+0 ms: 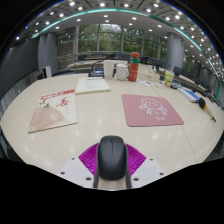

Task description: Arrange mouse

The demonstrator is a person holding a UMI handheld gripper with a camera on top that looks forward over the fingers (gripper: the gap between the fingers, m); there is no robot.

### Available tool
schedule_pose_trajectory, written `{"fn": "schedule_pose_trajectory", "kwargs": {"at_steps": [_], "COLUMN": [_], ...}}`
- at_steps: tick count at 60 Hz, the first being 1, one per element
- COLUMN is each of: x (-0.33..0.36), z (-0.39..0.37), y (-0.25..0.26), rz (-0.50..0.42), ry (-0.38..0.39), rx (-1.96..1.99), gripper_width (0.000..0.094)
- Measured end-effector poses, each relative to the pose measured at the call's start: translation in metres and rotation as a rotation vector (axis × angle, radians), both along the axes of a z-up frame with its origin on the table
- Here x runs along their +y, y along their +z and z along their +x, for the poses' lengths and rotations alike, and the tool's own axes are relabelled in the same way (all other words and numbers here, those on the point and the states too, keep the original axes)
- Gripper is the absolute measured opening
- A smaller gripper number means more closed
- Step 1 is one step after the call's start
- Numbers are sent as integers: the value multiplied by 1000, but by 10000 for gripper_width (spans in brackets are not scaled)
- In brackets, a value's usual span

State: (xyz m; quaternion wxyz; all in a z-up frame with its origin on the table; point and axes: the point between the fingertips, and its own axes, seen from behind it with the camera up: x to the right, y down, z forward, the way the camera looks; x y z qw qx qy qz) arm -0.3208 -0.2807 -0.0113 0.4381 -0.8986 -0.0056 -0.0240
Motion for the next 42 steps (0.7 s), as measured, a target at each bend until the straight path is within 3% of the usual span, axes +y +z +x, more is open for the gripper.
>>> {"fn": "schedule_pose_trajectory", "kwargs": {"at_steps": [6,16,25,34,42], "x": [3,33,93,159,198], "z": [-4,-4,41,106,150], "y": [21,136,212,195,122], "rz": [20,193,312,283,173], "ry": [11,53,18,-30,-52], "rx": [20,47,60,63,55], "gripper_width": [347,347,345,345,345]}}
